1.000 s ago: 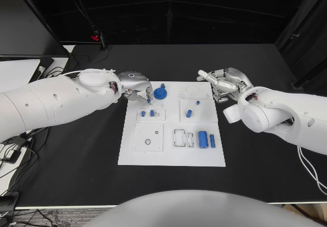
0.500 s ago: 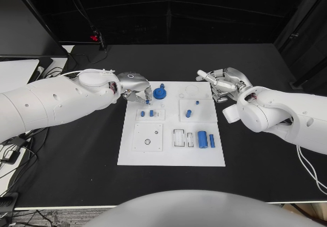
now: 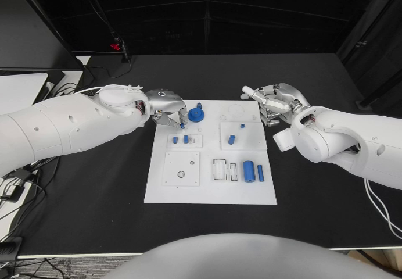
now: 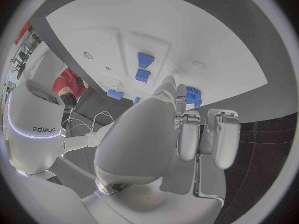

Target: Assemble the parts on the task board

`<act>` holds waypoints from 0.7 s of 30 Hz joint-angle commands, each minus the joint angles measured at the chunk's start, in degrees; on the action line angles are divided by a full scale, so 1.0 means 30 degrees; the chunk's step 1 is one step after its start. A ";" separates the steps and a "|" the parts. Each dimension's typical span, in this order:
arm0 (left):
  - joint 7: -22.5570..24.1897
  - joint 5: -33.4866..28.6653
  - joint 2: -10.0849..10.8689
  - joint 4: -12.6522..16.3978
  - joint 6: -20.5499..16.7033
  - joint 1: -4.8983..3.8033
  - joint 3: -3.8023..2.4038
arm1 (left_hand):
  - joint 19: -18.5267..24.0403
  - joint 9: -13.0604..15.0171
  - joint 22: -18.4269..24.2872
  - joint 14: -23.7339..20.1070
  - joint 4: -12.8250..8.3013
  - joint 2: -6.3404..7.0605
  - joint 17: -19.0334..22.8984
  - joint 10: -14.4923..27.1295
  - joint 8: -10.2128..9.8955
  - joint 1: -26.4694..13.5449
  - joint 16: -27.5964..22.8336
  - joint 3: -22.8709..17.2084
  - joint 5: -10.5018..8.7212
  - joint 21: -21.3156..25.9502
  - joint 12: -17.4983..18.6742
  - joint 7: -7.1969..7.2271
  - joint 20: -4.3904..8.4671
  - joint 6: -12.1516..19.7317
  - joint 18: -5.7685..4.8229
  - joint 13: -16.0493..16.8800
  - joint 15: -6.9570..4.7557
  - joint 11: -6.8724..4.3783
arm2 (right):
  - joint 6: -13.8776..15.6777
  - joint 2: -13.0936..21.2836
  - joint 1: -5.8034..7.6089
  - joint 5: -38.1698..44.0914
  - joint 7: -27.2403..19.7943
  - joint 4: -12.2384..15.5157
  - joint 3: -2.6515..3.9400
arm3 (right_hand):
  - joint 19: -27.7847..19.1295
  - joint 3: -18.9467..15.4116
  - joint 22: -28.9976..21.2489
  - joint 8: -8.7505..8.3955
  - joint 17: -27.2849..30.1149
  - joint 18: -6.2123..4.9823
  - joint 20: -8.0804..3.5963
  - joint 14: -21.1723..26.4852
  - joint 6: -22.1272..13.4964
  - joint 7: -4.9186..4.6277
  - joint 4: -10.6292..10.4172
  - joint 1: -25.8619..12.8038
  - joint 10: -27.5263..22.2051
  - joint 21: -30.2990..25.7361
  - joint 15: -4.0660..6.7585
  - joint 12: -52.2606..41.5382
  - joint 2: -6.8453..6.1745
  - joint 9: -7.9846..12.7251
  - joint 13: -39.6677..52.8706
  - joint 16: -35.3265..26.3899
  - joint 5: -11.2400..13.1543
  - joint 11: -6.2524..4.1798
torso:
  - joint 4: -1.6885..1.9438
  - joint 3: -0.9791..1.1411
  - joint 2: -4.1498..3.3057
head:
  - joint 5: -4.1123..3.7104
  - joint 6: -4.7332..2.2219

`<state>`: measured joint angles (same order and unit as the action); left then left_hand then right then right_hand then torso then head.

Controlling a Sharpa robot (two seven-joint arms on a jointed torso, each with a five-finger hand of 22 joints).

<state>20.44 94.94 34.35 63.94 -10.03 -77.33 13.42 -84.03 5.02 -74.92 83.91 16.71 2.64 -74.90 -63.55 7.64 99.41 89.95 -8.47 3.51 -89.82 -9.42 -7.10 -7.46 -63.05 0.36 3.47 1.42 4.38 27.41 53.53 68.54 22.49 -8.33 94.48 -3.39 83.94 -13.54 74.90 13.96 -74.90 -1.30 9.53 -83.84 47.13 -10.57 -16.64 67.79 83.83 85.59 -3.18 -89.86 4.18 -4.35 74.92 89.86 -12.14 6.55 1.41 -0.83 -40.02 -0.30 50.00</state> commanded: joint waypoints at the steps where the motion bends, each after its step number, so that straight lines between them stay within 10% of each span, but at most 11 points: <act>1: 0.0130 0.0079 -0.0024 -0.0007 0.0251 0.0004 0.0007 | -0.1991 0.0025 -0.5028 0.2030 -0.0007 0.0004 -0.5032 -0.0081 0.0111 -0.0225 0.0017 -0.0130 -0.0077 -0.0061 0.0086 -0.0029 0.0143 -0.0061 -0.0121 0.0006 -0.0129 0.0020 | -0.0027 0.0009 0.0025 -0.0025 -0.0122 0.0049 0.0011 | 0.0662 -0.0122 0.4345 0.0106 -0.5032 -0.0084 -0.0064 -0.2055 -0.0106 0.0033 0.0012 -0.0026 0.2055 -0.0111 0.0037 -0.0048 0.0142 0.0031 0.5026 0.0047 -0.0082 -0.0071 | 0.0013 0.0001 0.0010 | -0.0024 0.0000; 21: 0.0054 0.0079 -0.0262 -0.0090 0.0782 0.0071 0.0007 | -0.1914 0.0025 -0.4977 0.2030 -0.0009 -0.0007 -0.5032 -0.0094 0.0102 -0.0242 0.0017 -0.0161 -0.0086 0.0054 0.0099 -0.0036 0.0142 -0.0065 -0.0086 0.0005 -0.0127 0.0026 | -0.0042 -0.0009 0.0025 -0.0025 -0.0122 0.0039 0.0011 | 0.0662 -0.0122 0.4345 0.0106 -0.5032 -0.0084 -0.0064 -0.2055 -0.0106 0.0033 0.0012 -0.0026 0.2055 -0.0111 0.0037 -0.0048 0.0142 0.0031 0.5026 0.0047 -0.0082 -0.0071 | 0.0022 0.0000 0.0000 | -0.0039 0.0000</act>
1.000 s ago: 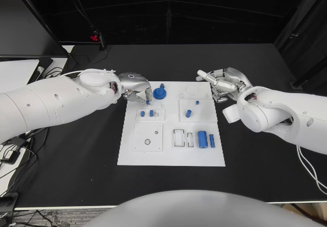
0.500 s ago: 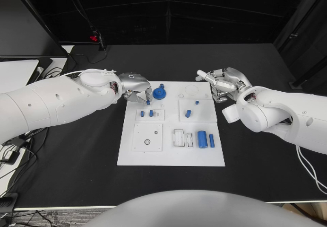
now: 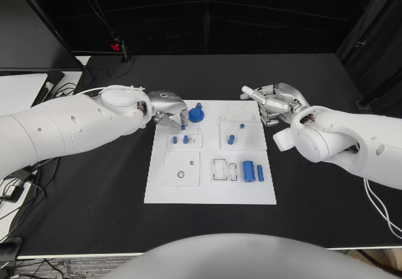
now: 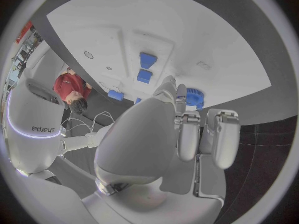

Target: Assemble the parts on the task board

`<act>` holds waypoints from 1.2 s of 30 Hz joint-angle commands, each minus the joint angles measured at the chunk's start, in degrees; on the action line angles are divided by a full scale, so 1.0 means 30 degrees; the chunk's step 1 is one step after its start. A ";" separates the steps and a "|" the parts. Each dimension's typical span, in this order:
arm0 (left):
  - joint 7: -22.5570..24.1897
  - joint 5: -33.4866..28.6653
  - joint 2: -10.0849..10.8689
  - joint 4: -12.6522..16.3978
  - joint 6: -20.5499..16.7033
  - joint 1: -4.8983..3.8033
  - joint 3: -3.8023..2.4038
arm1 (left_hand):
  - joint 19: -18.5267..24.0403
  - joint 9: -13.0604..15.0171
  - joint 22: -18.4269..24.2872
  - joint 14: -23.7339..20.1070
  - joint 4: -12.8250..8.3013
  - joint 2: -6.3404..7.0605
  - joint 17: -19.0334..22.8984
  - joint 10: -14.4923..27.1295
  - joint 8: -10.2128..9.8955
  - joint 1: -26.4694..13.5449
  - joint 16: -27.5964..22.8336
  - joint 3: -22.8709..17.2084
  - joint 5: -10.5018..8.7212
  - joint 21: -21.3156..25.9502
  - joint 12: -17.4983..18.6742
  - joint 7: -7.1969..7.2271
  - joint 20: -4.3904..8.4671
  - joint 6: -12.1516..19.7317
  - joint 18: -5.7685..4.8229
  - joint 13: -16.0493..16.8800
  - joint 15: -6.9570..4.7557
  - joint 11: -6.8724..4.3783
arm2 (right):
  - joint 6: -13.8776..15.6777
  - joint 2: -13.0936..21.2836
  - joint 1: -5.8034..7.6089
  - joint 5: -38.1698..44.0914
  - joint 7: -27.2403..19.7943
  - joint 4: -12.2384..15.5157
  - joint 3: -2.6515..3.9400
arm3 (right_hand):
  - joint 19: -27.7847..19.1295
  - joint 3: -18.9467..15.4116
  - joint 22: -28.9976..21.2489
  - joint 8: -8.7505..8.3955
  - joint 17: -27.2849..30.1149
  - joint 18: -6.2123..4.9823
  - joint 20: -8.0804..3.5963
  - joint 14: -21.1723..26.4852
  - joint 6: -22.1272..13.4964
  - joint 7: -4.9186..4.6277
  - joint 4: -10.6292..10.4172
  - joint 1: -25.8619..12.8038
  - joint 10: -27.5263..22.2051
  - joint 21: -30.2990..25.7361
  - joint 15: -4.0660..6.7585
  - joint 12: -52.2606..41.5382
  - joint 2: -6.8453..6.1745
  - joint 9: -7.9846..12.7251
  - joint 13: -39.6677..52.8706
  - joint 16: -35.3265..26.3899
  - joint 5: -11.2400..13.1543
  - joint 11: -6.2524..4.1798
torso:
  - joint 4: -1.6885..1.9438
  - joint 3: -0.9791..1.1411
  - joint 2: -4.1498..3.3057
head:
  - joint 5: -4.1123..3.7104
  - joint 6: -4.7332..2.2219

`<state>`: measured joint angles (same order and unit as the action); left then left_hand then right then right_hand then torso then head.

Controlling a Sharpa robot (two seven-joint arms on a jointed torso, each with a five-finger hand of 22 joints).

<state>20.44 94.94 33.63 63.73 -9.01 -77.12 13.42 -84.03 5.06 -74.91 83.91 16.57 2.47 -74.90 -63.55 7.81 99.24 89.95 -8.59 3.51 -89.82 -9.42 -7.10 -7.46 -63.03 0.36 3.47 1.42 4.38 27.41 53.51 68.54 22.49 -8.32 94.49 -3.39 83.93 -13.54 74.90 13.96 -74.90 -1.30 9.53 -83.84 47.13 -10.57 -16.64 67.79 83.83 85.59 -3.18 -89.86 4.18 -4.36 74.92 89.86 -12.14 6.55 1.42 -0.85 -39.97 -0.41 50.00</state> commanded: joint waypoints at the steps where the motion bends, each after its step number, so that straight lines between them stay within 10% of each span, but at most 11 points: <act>1: 0.0051 0.0080 -0.0035 -0.0028 0.0477 0.0002 0.0006 | -0.1913 0.0012 -0.4976 0.2030 0.0035 0.0049 -0.5032 -0.0095 0.0045 -0.0186 0.0017 -0.0120 -0.0086 0.0057 0.0100 -0.0035 0.0142 -0.0071 -0.0085 0.0005 -0.0127 0.0026 | -0.0042 -0.0005 0.0025 -0.0025 -0.0122 0.0032 0.0010 | 0.0662 -0.0123 0.4345 0.0106 -0.5032 -0.0084 -0.0064 -0.2054 -0.0106 0.0034 0.0012 -0.0025 0.2055 -0.0111 0.0037 -0.0048 0.0143 0.0031 0.5026 0.0047 -0.0082 -0.0071 | 0.0018 0.0006 -0.0010 | 0.0001 0.0000; 14: -0.0123 0.0080 -0.0082 -0.0078 0.0825 0.0018 0.0006 | -0.1905 -0.0008 -0.4970 0.2030 -0.0012 0.0189 -0.5032 -0.0085 -0.0031 -0.0122 0.0017 -0.0202 -0.0093 0.0070 0.0176 -0.0074 0.0133 -0.0010 -0.0082 -0.0002 -0.0108 0.0059 | -0.0060 -0.0009 0.0025 -0.0025 -0.0121 0.0038 0.0010 | 0.0662 -0.0123 0.4345 0.0106 -0.5032 -0.0084 -0.0064 -0.2054 -0.0106 0.0034 0.0012 -0.0025 0.2055 -0.0111 0.0037 -0.0048 0.0143 0.0031 0.5026 0.0047 -0.0082 -0.0071 | 0.0000 0.0001 -0.0007 | -0.0001 0.0000; 25: -0.0194 0.0081 -0.0058 -0.0077 0.1061 0.0022 0.0006 | -0.1341 -0.0352 -0.4591 0.2030 -0.0009 0.1520 -0.5032 0.1234 -0.0809 -0.0874 0.0017 0.0140 -0.0083 0.0958 0.0761 -0.0643 -0.0165 0.1591 0.0170 0.0028 0.0285 0.0567 | -0.0067 -0.0014 0.0025 -0.0025 -0.0124 0.0028 0.0010 | 0.0662 -0.0123 0.4345 0.0106 -0.5032 -0.0084 -0.0064 -0.2054 -0.0106 0.0034 0.0012 -0.0025 0.2055 -0.0111 0.0037 -0.0048 0.0143 0.0031 0.5026 0.0047 -0.0082 -0.0071 | 0.0002 0.0007 0.0003 | -0.0002 0.0000; 28: -0.0198 0.0082 -0.0055 -0.0086 0.0752 0.0024 0.0006 | 0.0290 -0.0339 -0.3456 0.2030 -0.0081 0.1724 -0.5032 0.1616 -0.0808 -0.1080 0.0017 0.0218 -0.0053 0.3577 0.0679 -0.0724 -0.0259 0.1946 0.0871 0.0072 0.0331 0.0618 | -0.0088 -0.0019 0.0025 -0.0025 -0.0118 0.0023 0.0010 | 0.0664 -0.0154 0.4346 0.0134 -0.5032 -0.0083 -0.0066 -0.2054 -0.0116 0.0032 0.0013 -0.0010 0.2055 -0.0108 0.0037 -0.0048 0.0151 0.0036 0.5026 0.0047 -0.0092 -0.0070 | 0.0006 -0.0002 -0.0001 | 0.0005 0.0000; 36: -0.0126 0.0084 -0.0003 -0.0095 -0.0267 0.0025 0.0006 | 0.0544 -0.0307 -0.3161 0.2030 -0.0027 0.1944 -0.5032 0.1697 -0.0677 -0.1568 0.0017 0.0443 0.0059 0.4181 0.0418 -0.0750 -0.0130 0.2092 0.0988 0.0083 0.0272 0.0652 | -0.0104 -0.0044 0.0025 -0.0025 -0.0105 -0.0008 0.0010 | 0.0664 -0.0154 0.4346 0.0134 -0.5032 -0.0083 -0.0066 -0.2054 -0.0116 0.0032 0.0013 -0.0010 0.2055 -0.0108 0.0037 -0.0048 0.0151 0.0036 0.5026 0.0047 -0.0092 -0.0070 | 0.0005 -0.0009 0.0000 | 0.0011 0.0000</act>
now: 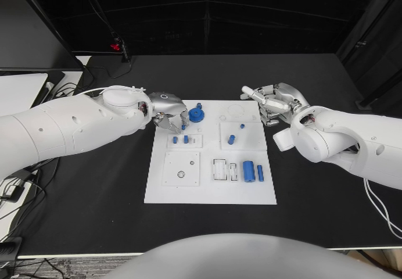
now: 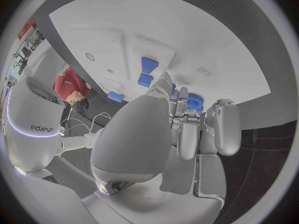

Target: Assemble the parts on the task board

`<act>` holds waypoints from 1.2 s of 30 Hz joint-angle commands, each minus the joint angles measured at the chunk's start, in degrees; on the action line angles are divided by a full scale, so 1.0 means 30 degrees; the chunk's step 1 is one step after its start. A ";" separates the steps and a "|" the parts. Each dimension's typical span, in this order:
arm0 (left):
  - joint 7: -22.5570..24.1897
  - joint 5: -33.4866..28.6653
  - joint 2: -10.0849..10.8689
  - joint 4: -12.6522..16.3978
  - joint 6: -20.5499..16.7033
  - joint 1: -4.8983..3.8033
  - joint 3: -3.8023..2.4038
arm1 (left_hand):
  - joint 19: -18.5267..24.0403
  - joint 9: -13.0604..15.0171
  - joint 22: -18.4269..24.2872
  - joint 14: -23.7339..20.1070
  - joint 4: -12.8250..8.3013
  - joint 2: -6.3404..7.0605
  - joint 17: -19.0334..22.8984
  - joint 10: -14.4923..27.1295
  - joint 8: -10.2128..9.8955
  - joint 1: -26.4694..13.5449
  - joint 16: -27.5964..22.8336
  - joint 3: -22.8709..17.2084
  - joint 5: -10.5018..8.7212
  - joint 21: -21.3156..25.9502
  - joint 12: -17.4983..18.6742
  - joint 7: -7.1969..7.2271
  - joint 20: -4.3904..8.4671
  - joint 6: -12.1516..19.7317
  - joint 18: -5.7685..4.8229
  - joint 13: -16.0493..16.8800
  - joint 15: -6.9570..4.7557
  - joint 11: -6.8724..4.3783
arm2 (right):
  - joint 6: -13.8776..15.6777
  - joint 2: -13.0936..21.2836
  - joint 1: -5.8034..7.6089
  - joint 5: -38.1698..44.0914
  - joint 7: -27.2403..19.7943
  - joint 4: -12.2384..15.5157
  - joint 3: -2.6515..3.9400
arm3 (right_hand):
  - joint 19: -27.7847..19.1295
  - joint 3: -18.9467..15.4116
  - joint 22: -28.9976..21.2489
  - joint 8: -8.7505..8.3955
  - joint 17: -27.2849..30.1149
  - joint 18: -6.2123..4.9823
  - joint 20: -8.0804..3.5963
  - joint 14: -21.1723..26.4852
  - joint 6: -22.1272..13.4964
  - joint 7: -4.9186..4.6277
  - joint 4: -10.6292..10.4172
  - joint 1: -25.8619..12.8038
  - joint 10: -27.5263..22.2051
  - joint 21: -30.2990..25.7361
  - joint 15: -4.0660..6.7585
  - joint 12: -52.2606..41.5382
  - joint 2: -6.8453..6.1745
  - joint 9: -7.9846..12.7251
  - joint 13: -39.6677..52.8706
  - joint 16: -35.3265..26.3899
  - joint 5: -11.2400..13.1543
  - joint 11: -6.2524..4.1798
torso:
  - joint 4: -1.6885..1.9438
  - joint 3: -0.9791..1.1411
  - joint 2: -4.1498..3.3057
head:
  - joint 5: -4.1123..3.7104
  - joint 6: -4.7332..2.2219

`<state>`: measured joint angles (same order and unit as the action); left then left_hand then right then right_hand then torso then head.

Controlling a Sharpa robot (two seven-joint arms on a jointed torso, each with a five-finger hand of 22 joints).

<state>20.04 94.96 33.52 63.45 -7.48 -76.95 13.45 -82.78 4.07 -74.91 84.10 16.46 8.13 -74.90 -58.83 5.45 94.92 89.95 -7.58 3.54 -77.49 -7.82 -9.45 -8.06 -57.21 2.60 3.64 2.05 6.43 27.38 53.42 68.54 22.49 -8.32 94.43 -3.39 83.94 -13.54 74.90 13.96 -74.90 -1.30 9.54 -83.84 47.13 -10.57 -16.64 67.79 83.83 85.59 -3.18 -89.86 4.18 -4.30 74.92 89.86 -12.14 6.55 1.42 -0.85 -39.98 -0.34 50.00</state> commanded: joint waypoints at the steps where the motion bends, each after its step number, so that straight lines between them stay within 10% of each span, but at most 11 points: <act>1: 0.0019 0.0077 0.0058 0.0017 -0.0951 -0.0029 -0.0005 | 0.0124 0.0027 -0.3155 0.1967 0.0019 0.0063 -0.5032 0.0135 0.0123 -0.0187 0.0017 0.0127 0.0056 0.0089 -0.0138 0.0031 0.0074 0.0165 0.0243 0.0026 0.0061 -0.0029 | -0.0098 -0.0016 0.0025 -0.0025 -0.0105 0.0008 0.0010 | 0.0664 -0.0154 0.4346 0.0134 -0.5032 -0.0083 -0.0066 -0.2055 -0.0116 0.0032 0.0013 -0.0010 0.2055 -0.0109 0.0038 -0.0048 0.0151 0.0018 0.5026 0.0047 -0.0092 -0.0071 | 0.0020 -0.0001 0.0002 | -0.0028 0.0000; 23: -0.0234 -0.1554 0.2522 0.1845 -0.5182 -0.0889 -0.0011 | 0.0742 0.0046 -0.2541 0.1967 0.0120 0.0638 -0.5032 0.0493 0.0604 -0.3304 0.0017 0.0946 0.0571 0.1562 -0.1224 0.0134 0.0202 0.0623 0.0490 0.0064 -0.0121 -0.0148 | 0.0302 0.0131 0.0010 0.0525 0.0215 0.0034 0.0015 | 0.0419 -0.0276 0.4222 0.0304 -0.5032 -0.0177 -0.0068 -0.2055 0.0163 0.0056 0.0008 -0.0042 0.2055 -0.0394 0.0042 -0.0048 0.0132 -0.0026 0.5026 0.0047 -0.0105 -0.0082 | 0.0045 0.0006 0.0015 | -0.0001 0.0000; 33: 0.0784 -0.8661 0.4030 0.3201 -0.7487 -0.1551 -0.0006 | 0.6652 0.0133 0.1904 -0.1988 0.0162 0.0486 0.2634 0.0305 0.1243 -0.5083 -0.4326 0.1053 0.2079 1.2053 -0.2329 0.0217 0.0136 0.0448 0.2297 0.0059 -0.0118 -0.0236 | -0.0120 0.0517 0.0400 0.2243 0.0736 -0.0040 0.0054 | 0.0181 -0.0452 0.4111 0.0280 -0.5032 -0.0259 -0.0080 -0.2055 0.0376 0.0085 0.0029 0.0320 0.1817 -0.0663 0.0048 0.0119 0.0182 0.0023 0.4830 0.0047 -0.0100 -0.0096 | 0.0022 -0.0005 0.0008 | 0.0067 0.0000; 36: 0.1443 -1.1614 0.4322 0.3594 -0.7643 -0.1600 -0.0004 | 0.8457 0.0138 0.3180 -0.5145 0.0024 0.0320 0.7106 0.0349 0.1351 -0.5661 -0.7678 0.1918 0.3577 1.4969 -0.2554 0.0157 -0.0005 0.0498 0.2560 0.0068 0.0043 -0.0238 | -0.0353 0.0585 0.0781 0.3390 0.0918 -0.0270 0.0066 | 0.0107 -0.0497 0.4084 0.0181 -0.5032 -0.0278 -0.0128 -0.2055 0.0498 0.0207 -0.0032 0.1027 -0.3711 -0.0738 0.0216 0.4624 0.0323 0.0061 0.0148 0.0047 -0.0080 -0.0225 | 0.0022 0.0006 0.0001 | 0.0096 0.0000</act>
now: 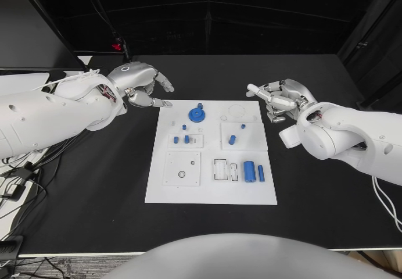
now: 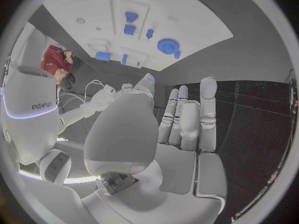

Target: Assemble the parts on the task board

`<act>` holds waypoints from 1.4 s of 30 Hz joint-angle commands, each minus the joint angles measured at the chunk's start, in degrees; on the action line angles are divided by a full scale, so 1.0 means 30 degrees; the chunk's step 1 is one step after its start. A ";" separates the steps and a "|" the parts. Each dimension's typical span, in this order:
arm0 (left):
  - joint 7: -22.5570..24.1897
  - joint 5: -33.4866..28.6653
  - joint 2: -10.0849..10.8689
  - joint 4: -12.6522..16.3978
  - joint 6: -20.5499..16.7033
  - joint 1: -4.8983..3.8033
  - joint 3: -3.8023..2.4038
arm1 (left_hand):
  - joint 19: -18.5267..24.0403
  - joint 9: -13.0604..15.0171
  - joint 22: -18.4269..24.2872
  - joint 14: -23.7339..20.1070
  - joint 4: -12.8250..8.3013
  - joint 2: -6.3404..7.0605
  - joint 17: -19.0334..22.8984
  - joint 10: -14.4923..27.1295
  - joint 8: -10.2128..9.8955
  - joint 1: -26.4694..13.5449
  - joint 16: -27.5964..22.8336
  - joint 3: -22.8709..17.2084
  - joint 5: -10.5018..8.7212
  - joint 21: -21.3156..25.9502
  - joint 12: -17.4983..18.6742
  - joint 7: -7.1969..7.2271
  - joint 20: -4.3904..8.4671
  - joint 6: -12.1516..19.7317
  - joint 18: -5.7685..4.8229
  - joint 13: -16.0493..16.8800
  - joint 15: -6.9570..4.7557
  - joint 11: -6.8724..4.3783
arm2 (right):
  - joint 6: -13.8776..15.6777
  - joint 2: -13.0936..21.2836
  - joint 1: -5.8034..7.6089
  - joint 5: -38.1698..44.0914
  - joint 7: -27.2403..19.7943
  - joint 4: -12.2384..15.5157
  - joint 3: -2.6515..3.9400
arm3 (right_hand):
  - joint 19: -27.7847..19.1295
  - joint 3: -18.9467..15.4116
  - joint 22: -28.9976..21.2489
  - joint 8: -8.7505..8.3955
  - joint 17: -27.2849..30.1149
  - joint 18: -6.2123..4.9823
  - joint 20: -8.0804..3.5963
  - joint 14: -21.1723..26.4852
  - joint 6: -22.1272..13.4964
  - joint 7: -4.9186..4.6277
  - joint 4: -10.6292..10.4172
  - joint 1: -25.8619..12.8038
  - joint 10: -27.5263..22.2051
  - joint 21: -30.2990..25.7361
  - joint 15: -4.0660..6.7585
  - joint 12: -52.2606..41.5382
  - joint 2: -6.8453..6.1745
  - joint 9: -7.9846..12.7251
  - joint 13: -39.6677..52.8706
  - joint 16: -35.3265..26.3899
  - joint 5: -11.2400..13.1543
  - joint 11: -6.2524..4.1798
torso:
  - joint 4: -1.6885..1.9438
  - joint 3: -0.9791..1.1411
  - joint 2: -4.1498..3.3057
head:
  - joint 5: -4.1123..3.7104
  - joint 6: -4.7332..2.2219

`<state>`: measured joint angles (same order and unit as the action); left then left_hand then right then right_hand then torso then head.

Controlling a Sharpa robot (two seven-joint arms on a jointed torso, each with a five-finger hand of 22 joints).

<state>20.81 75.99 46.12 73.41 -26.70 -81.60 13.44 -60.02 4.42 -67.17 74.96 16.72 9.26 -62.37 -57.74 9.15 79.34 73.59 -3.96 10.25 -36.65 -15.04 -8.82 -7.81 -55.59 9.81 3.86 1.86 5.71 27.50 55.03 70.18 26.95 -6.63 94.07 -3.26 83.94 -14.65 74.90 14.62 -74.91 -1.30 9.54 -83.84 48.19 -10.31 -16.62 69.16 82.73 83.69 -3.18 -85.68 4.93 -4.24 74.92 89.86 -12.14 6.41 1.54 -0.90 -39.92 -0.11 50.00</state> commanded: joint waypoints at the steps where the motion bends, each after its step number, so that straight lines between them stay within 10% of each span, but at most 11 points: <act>1: 0.1402 -0.6148 0.0171 0.0377 -0.1248 -0.0061 0.0000 | 0.1155 0.0026 0.0778 -0.3168 -0.0009 -0.0199 0.4316 -0.0018 0.0159 -0.0519 -0.3353 0.1120 0.2031 0.1722 -0.0217 -0.0036 -0.0144 -0.0044 0.0140 -0.0002 0.0129 0.0060 | -0.0463 0.0058 0.0350 0.2223 0.0429 -0.0266 0.0026 | 0.0090 -0.0169 0.4076 -0.0058 -0.5031 -0.0288 -0.0176 -0.2054 0.0162 0.0203 0.0049 0.0760 -0.4309 -0.0124 0.0199 0.4157 -0.0034 0.0042 -0.0805 0.0047 -0.0085 -0.0189 | 0.0010 0.0012 0.0000 | -0.0020 0.0000; 4: 0.1892 -0.8142 0.0270 0.0695 -0.1353 -0.0072 0.0002 | 0.2121 0.0042 0.1475 -0.5878 0.0038 -0.0855 0.7333 0.0059 0.0343 -0.0262 -0.6199 0.2247 0.2584 0.3141 -0.0532 -0.0088 -0.0412 -0.0008 0.0110 -0.0013 0.0352 0.0160 | -0.0800 0.0013 0.0625 0.3535 0.0696 -0.0758 0.0031 | 0.0086 -0.0259 0.4073 -0.0117 -0.5031 -0.0278 -0.0256 -0.2054 0.0331 0.0200 -0.0015 0.1515 -0.9647 -0.0137 0.0322 1.0262 -0.0005 0.0039 -0.6952 0.0047 -0.0055 -0.0369 | 0.0016 -0.0033 0.0010 | -0.0094 0.0000; 9: 0.2544 -0.9770 0.0375 0.1193 -0.1363 -0.0040 0.0006 | 0.3019 0.0048 0.2283 -0.7663 0.0042 -0.1273 0.8958 0.0252 0.0555 -0.0247 -0.8124 0.3054 0.2672 0.4728 -0.0887 -0.0196 -0.0812 0.0133 0.0077 -0.0025 0.0699 0.0314 | -0.1347 -0.0157 0.0828 0.6963 0.1200 -0.1660 0.0028 | 0.0206 -0.0334 0.4105 0.0254 -0.4967 -0.0221 -0.0422 -0.2019 0.1569 0.0405 0.0021 0.3250 -1.0790 -0.0050 0.0542 1.4749 0.0046 -0.0159 -1.1495 0.0001 -0.0003 -0.0426 | -0.0010 -0.0017 -0.0025 | -0.0283 0.0000; 23: 0.4918 -1.6138 0.0417 0.2233 -0.0658 0.0305 0.0010 | 0.5419 -0.0028 0.4960 -1.1742 0.0080 -0.1409 1.3936 0.1944 0.1067 -0.2355 -1.2529 0.3346 0.2240 0.8697 -0.1388 -0.0857 -0.2083 0.1685 0.0019 -0.0046 0.2019 0.1086 | -0.1778 -0.1620 0.0566 1.6124 0.1955 -0.3096 -0.0006 | 0.0932 0.0992 0.4188 -0.1047 -0.3714 -0.0098 -0.0860 -0.1783 0.1293 0.0820 0.0177 0.7529 -0.9128 0.0351 0.0775 2.1912 0.0050 0.0070 -2.0080 -0.0764 0.3032 -0.0436 | -0.0030 0.0037 -0.0024 | -0.0647 -0.0295; 36: 0.5171 -1.7426 0.0688 0.3140 0.0567 0.0570 0.0010 | 0.5453 -0.0094 0.6124 -1.2726 0.0064 -0.2001 1.5381 0.3475 0.1609 -0.2568 -1.2545 0.3190 0.2293 0.9742 -0.1822 -0.1252 -0.2492 0.3319 0.0137 -0.0010 0.2390 0.1483 | -0.3312 -0.2598 0.0056 2.2016 0.4053 -0.3261 -0.0009 | 0.1038 0.1987 0.4242 -0.1955 -0.3647 -0.0053 -0.0975 -0.1777 0.1259 0.1144 0.0055 0.8493 -0.8453 0.0462 0.0941 2.4144 -0.0485 0.0136 -2.2588 -0.0753 0.3121 -0.0472 | 0.0003 -0.0004 -0.0043 | -0.1775 -0.0680; 42: 0.5230 -1.8689 0.0858 0.3336 0.0913 0.0588 0.0011 | 0.5587 -0.0052 0.6466 -1.3255 0.0047 -0.2041 1.5716 0.3876 0.2049 -0.2628 -1.2310 0.3175 0.2140 1.0082 -0.2158 -0.1333 -0.2579 0.3751 0.0110 0.0007 0.2505 0.1563 | -0.4105 -0.2906 -0.0012 2.2695 0.4597 -0.3332 -0.0009 | 0.1052 0.2255 0.4254 -0.1987 -0.3627 -0.0044 -0.1039 -0.1774 0.1618 0.1213 0.0032 0.8504 -0.8066 0.0479 0.0999 2.4401 -0.0572 0.0105 -2.3010 -0.0754 0.3124 -0.0536 | -0.0027 0.0002 -0.0025 | -0.1878 -0.0760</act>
<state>35.08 23.85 48.63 83.24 -25.97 -79.77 13.51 -43.42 4.21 -47.84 35.45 16.78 3.48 -15.27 -46.29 15.12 71.63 36.49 5.84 16.92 -6.59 -21.33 -11.50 -15.33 -44.73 9.80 3.79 9.31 10.37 18.25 46.36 70.09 90.78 4.63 84.10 -3.32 84.05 -8.19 74.90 8.92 -74.91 -1.31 6.77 -84.15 52.56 -6.70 -16.43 94.33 58.11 84.74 -0.58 -12.70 3.42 -3.87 6.01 87.87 -3.16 4.89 1.51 -0.90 -40.03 -5.61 47.76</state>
